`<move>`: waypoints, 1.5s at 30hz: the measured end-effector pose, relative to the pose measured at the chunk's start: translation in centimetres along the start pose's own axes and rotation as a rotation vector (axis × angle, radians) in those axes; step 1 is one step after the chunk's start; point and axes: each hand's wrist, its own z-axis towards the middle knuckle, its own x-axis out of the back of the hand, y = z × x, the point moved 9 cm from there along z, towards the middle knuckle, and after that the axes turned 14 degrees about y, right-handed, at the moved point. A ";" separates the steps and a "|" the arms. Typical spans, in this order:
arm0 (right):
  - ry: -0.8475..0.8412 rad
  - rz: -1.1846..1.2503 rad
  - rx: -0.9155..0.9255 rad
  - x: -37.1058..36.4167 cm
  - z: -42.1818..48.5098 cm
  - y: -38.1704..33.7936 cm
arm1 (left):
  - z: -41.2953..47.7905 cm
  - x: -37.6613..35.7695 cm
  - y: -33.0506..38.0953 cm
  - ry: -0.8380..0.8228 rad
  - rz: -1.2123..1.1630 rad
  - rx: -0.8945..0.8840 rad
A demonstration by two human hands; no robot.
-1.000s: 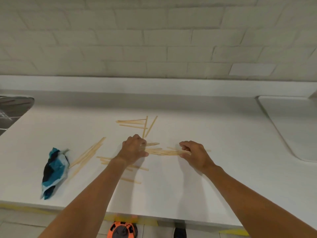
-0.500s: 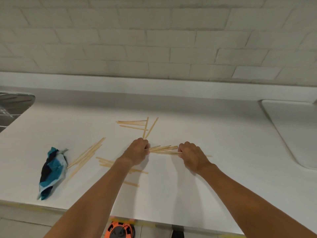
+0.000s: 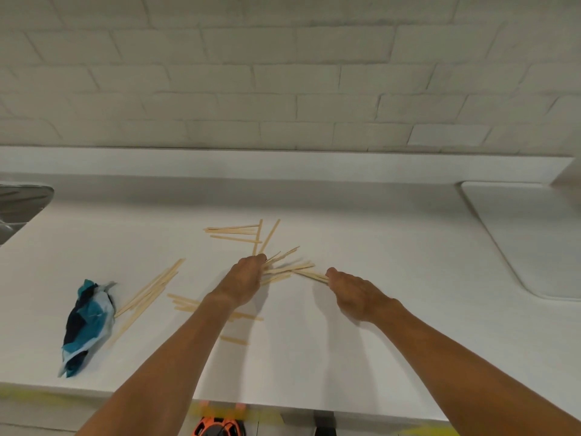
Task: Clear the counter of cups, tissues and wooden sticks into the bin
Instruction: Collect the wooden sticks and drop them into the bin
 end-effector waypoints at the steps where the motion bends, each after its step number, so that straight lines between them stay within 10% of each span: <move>1: -0.003 0.008 -0.021 0.2 -0.2 0.2 | 0.1 0.0 0.2 -0.005 -0.001 -0.002; 14: 0.285 0.247 -0.449 5.7 -7.2 4.0 | -2.0 0.5 3.7 -0.074 -0.008 -0.025; 26: 0.622 0.195 -1.033 8.7 -33.8 15.1 | -11.5 -9.8 27.9 -0.368 -0.100 -0.547; 45: 0.534 0.351 -1.525 -5.8 -64.8 31.1 | -30.5 -38.0 47.3 -0.766 0.000 -0.713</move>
